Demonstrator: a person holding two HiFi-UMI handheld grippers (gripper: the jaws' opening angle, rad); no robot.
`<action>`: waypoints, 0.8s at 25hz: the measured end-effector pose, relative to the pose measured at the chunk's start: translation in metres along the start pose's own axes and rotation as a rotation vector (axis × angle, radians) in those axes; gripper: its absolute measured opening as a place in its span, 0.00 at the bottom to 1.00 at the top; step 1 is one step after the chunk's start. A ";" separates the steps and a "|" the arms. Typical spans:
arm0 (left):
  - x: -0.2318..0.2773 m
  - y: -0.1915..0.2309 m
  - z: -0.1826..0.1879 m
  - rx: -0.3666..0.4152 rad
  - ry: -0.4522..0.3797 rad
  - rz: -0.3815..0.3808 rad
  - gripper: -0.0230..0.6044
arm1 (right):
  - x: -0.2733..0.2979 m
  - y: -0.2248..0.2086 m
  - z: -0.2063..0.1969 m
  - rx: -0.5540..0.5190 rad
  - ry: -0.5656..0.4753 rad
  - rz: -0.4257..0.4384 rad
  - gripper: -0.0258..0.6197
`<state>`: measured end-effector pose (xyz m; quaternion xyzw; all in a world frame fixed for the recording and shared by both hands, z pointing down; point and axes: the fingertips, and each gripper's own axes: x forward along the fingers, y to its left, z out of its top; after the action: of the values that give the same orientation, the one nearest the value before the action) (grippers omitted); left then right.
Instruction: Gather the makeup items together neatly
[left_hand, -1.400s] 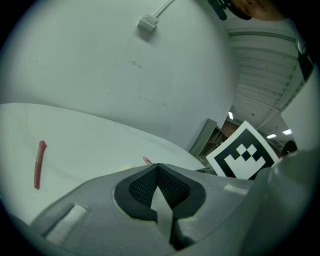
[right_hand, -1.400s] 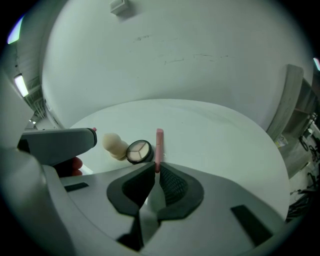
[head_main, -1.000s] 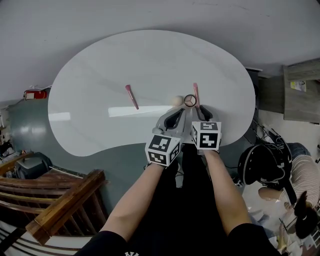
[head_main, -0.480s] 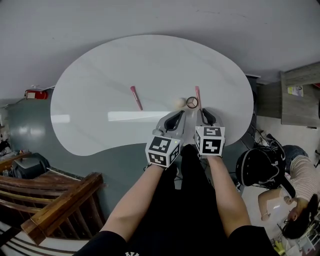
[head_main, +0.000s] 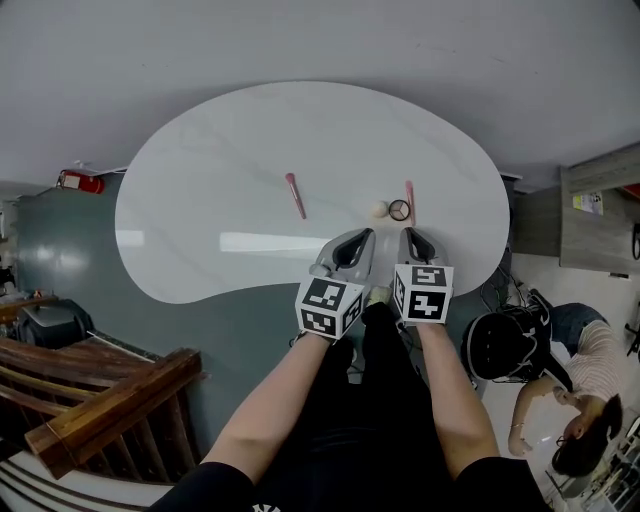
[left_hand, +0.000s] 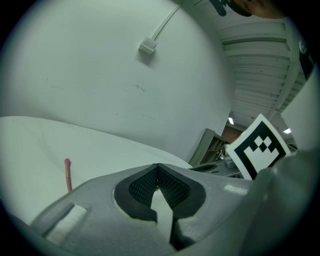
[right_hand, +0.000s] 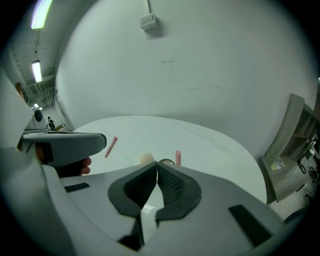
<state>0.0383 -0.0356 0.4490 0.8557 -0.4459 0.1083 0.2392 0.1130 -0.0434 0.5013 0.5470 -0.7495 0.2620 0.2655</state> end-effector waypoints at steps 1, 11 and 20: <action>-0.006 0.001 0.002 0.000 -0.006 0.004 0.05 | -0.003 0.006 0.002 -0.006 -0.008 0.007 0.07; -0.074 0.023 0.019 0.012 -0.078 0.057 0.05 | -0.032 0.081 0.026 -0.083 -0.084 0.080 0.06; -0.135 0.047 0.030 0.023 -0.128 0.093 0.05 | -0.055 0.150 0.032 -0.145 -0.126 0.115 0.06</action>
<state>-0.0789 0.0225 0.3845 0.8420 -0.4983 0.0696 0.1948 -0.0203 0.0113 0.4252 0.4979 -0.8118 0.1868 0.2414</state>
